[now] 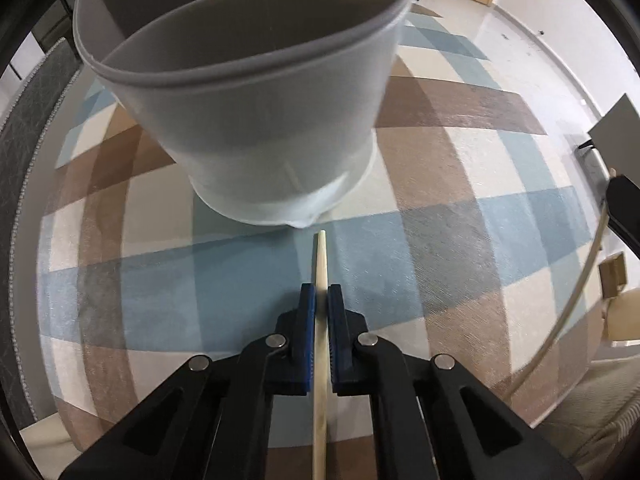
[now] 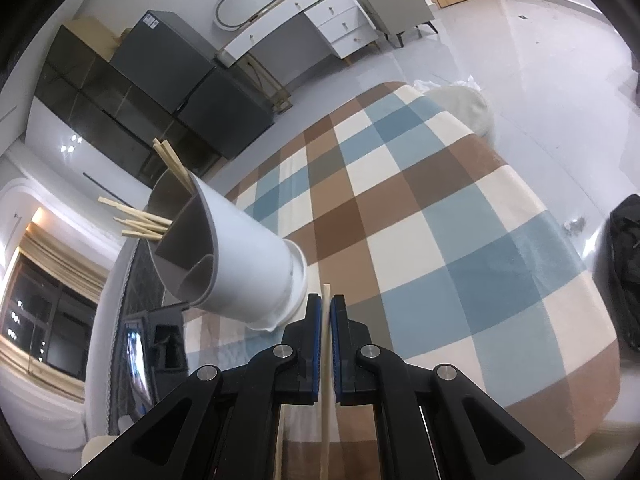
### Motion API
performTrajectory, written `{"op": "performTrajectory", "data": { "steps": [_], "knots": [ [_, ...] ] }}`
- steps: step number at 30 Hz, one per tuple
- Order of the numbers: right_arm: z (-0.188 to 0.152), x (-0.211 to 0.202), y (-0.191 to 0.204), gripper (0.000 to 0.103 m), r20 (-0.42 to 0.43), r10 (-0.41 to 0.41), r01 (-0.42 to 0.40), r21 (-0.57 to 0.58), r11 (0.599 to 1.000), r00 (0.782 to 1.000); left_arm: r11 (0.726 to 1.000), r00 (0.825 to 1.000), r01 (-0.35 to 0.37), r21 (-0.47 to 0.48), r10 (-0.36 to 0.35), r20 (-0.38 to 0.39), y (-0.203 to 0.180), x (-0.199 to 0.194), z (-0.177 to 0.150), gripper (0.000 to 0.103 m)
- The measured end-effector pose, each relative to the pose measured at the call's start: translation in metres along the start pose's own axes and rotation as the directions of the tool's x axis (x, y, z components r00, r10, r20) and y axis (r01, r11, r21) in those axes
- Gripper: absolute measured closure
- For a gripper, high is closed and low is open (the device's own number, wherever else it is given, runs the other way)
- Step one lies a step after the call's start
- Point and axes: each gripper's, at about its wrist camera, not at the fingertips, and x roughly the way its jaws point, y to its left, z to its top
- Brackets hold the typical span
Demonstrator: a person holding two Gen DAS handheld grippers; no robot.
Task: Organize utensils
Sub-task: 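Hold the chopstick in the right gripper while the left gripper grasps the last chopstick, then lift both held chopsticks and carry them over the utensil holder opening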
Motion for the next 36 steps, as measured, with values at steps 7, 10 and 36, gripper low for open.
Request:
{"op": "performTrajectory", "data": {
  "steps": [7, 10, 36],
  "knots": [
    [-0.009, -0.024, 0.017, 0.099, 0.06, 0.018, -0.014, -0.071, 0.997, 0.998, 0.996, 0.978, 0.066, -0.054, -0.053, 0.202, 0.017, -0.064, -0.022, 0.101],
    [-0.015, -0.037, 0.032, 0.099, 0.112, 0.032, -0.016, -0.138, 0.99, 0.993, 0.995, 0.954, 0.086, -0.053, -0.067, 0.293, 0.029, -0.093, -0.026, 0.102],
    [-0.046, -0.063, 0.1, 0.099, 0.266, 0.027, 0.081, -0.385, 0.919, 0.964, 0.985, 0.891, 0.169, 0.017, -0.16, 0.425, 0.045, -0.151, -0.041, 0.103]
  ]
}}
